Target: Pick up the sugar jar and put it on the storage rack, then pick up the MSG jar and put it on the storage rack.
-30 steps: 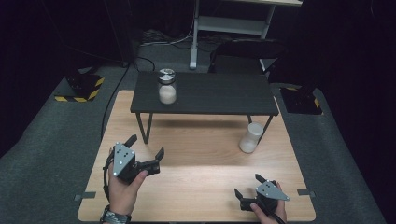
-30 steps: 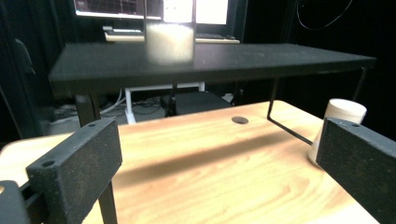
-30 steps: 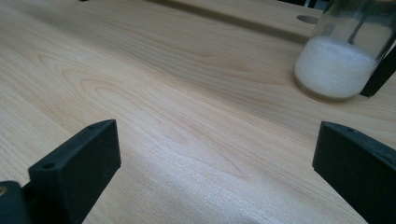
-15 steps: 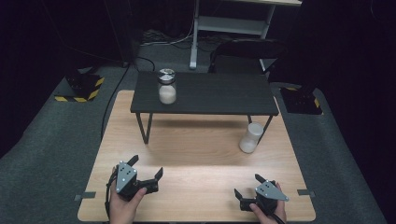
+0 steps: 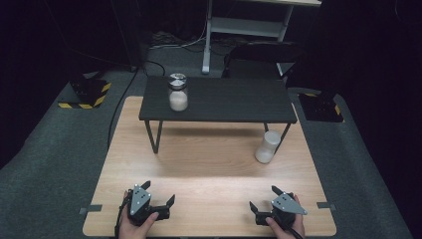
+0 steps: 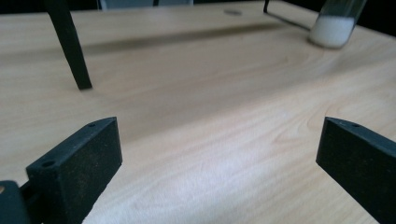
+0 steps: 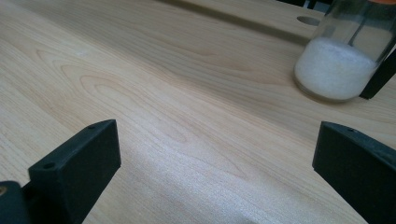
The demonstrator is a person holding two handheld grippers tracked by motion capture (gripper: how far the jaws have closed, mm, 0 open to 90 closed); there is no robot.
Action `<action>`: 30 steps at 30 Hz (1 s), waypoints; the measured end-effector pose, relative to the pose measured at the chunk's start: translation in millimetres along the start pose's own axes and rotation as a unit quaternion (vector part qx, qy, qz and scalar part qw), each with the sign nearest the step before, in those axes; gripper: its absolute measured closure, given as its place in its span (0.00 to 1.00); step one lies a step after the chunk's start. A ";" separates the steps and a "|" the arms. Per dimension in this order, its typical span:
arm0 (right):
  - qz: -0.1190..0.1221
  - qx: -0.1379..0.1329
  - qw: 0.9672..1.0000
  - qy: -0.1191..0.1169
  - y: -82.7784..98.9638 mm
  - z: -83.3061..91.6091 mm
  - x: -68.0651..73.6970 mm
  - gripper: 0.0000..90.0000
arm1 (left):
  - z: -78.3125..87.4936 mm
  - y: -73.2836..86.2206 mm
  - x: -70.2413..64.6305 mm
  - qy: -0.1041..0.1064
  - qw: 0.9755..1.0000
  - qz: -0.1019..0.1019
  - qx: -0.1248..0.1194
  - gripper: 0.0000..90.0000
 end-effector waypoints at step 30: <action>-0.008 0.006 1.000 0.005 -2.5 -1.8 1.8 0.01 | -7.2 -0.2 -4.9 0.003 1.000 -0.029 0.012 0.00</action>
Point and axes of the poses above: each handheld gripper's, and its own axes: z roughly backward along the jaws, y roughly out of its underside, x roughly to its left, the point moved 2 cm from there along -z, roughly forward along the jaws, and after that the axes turned 4 degrees about x, right-handed, at the moved point
